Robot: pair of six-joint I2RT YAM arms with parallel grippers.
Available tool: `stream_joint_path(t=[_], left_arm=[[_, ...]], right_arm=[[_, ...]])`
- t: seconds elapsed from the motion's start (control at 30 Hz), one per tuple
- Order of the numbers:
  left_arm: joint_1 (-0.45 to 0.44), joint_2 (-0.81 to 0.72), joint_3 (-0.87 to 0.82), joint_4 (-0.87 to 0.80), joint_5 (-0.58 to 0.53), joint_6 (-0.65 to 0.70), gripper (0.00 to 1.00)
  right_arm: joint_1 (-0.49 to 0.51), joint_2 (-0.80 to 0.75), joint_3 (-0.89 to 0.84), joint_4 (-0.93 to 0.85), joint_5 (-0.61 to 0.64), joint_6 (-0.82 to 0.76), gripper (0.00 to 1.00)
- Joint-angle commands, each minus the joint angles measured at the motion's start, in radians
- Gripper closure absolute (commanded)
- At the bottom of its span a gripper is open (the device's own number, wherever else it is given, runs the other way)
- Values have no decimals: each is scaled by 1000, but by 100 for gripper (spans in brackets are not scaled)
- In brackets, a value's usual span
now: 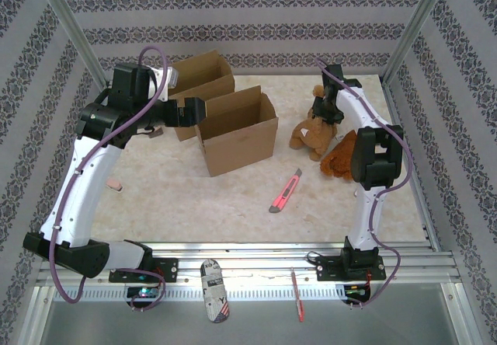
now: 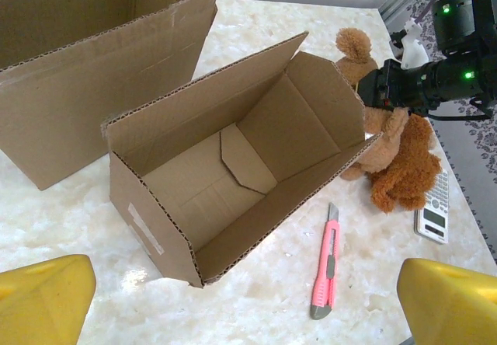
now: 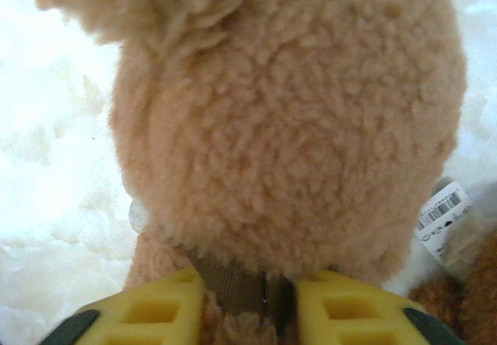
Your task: Unpack the express box
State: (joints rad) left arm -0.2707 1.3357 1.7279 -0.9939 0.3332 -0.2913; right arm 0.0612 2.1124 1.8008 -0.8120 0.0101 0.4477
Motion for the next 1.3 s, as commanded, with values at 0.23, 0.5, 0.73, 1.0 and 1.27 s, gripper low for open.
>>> stream_joint_path(t=[0.23,0.5,0.73,1.0,1.27], left_arm=[[6,-42,-22,6,-16,30,0],[6,-54,-39,10,-32,41,0],[7,-64,-55,17,-47,53,0],[8,-84,-102,46,-118,77,0],[36,-117,-230,167,-289,153,0]], right_arm=[[-9,-15,-51,36,-40,-1,49],[-20,-76,-61,32,-41,-23,17],[-42,-154,-79,29,-55,-39,2],[-70,-265,-140,38,-86,-56,2],[-113,-489,-332,132,-118,-119,2]])
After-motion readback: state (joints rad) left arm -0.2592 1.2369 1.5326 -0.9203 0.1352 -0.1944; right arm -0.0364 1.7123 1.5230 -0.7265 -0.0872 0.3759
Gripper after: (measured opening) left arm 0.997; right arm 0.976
